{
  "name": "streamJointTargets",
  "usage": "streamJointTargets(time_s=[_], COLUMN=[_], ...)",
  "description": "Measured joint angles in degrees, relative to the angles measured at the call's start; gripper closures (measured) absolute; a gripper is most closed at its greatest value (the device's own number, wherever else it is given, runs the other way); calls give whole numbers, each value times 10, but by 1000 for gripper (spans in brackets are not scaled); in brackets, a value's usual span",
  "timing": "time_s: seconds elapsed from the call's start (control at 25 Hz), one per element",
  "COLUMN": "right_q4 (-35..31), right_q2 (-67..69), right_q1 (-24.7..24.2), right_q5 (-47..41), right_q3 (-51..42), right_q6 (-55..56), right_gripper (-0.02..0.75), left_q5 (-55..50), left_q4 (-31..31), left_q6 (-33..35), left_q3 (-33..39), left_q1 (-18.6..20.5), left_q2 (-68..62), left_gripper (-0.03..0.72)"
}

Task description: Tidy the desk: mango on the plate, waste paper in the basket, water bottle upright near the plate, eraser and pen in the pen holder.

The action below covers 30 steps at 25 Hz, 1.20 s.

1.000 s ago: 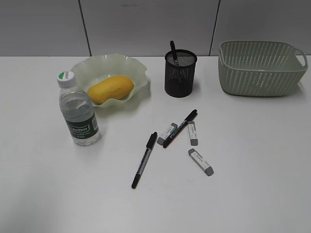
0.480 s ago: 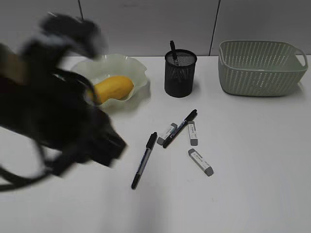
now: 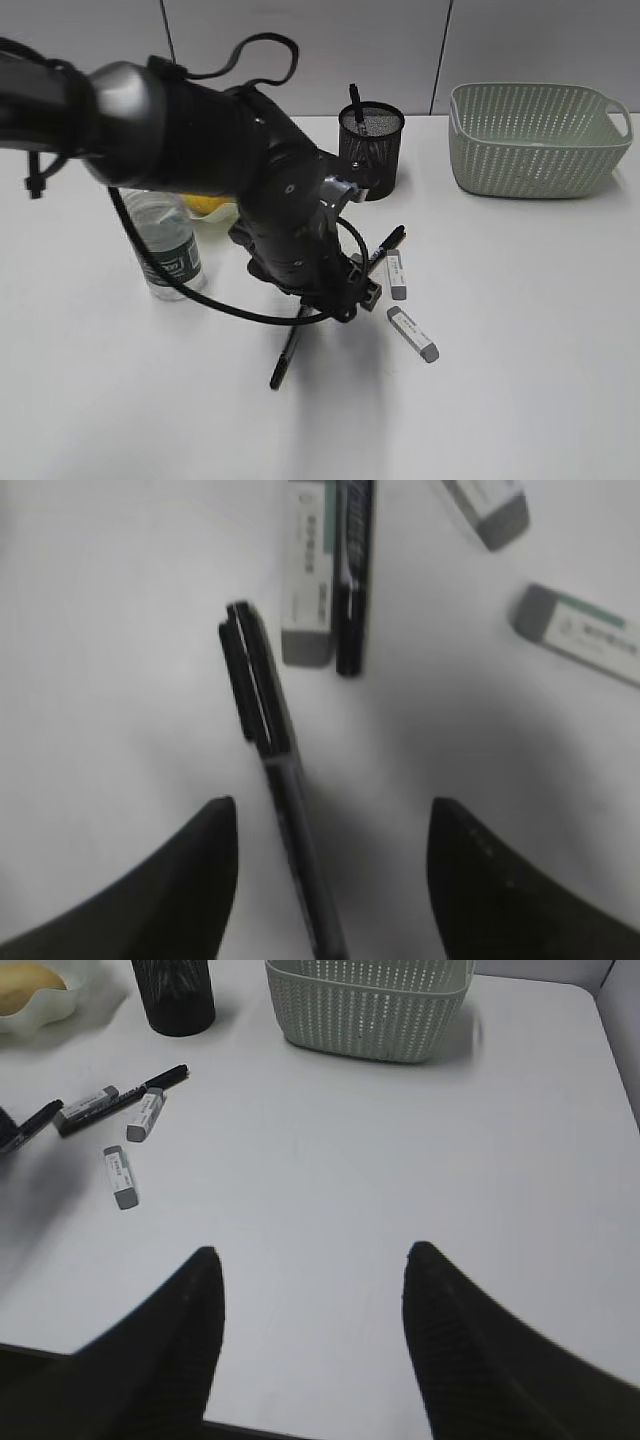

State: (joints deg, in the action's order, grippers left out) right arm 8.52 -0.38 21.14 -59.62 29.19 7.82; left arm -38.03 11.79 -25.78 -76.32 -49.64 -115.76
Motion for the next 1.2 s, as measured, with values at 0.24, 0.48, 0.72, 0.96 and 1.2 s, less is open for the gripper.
streamJointTargets(time_s=[0.24, 0.48, 0.72, 0.96, 1.2], right_q4=[0, 0, 0, 0, 0], right_q2=[0, 0, 0, 0, 0], right_q1=[0, 0, 0, 0, 0], right_q5=[0, 0, 0, 0, 0], right_q3=[0, 0, 0, 0, 0], right_q6=[0, 0, 0, 0, 0], right_gripper=[281, 281, 281, 281, 281], left_q5=[-38, -41, -15, 165, 569], left_q4=[3, 2, 4, 69, 145], left_q6=[-1, -2, 2, -16, -22], left_q3=[-77, -84, -87, -85, -88], left_q1=[32, 43, 43, 48, 108], left_q2=[-74, -94, -95, -1, 17], left_gripper=[248, 400, 588, 588, 588])
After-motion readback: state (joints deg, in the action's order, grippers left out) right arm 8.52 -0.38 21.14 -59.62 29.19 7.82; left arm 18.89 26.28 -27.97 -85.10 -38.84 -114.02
